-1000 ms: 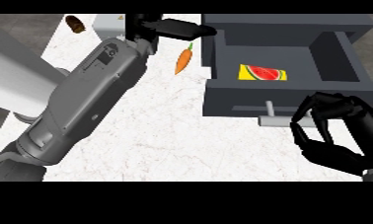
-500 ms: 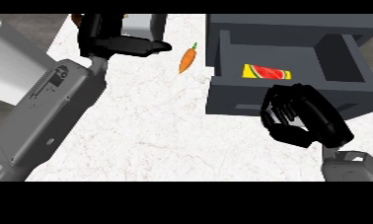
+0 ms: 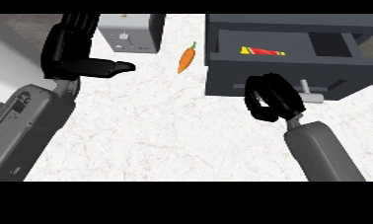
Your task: Pick up the cup, place it into the drawer and close the drawer
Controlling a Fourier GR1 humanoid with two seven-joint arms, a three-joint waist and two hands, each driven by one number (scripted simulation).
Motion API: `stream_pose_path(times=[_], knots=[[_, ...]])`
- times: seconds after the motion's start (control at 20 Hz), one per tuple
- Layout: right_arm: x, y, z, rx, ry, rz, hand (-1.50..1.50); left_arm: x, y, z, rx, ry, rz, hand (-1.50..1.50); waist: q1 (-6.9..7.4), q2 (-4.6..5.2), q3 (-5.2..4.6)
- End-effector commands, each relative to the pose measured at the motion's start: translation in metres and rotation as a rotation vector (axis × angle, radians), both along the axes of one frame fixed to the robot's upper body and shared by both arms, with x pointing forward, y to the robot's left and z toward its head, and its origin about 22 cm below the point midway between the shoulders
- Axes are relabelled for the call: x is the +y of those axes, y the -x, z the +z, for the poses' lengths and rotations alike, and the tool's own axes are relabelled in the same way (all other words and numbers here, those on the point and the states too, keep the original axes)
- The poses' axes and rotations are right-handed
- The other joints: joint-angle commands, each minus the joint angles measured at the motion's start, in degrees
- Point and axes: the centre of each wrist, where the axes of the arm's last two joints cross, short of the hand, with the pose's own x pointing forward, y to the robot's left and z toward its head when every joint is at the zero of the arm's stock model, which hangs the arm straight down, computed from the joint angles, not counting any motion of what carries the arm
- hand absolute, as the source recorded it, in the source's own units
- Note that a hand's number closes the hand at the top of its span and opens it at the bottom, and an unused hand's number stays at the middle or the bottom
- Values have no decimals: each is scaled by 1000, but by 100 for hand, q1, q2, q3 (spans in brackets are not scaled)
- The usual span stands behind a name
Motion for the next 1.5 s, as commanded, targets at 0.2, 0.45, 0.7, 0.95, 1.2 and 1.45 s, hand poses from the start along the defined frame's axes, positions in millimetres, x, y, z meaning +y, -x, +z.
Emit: stream_pose_path(times=[0.2, 0.45, 0.7, 0.95, 1.2, 1.45], knots=[[16, -57, -29, 29, 25, -22, 150, 27, 26, -10, -2, -9, -6, -150, 34, 33, 5], [1, -87, -9, 77, 0, -40, 150, 51, 30, -11, -3, -11, -20, -150, 126, 82, 6], [-18, -104, 11, 111, -17, -84, 150, 54, 30, -22, 6, -11, -15, -150, 161, 141, 7], [-43, -111, 27, 128, -38, -132, 150, 53, 31, -13, -4, 11, -76, -150, 346, 217, 15], [-61, -115, 43, 119, -94, -136, 150, 35, 35, -33, 8, 29, -103, -150, 414, 273, 19], [-63, -116, 47, 98, -137, -131, 150, 28, 31, -28, 3, 25, -118, -150, 408, 257, 24]])
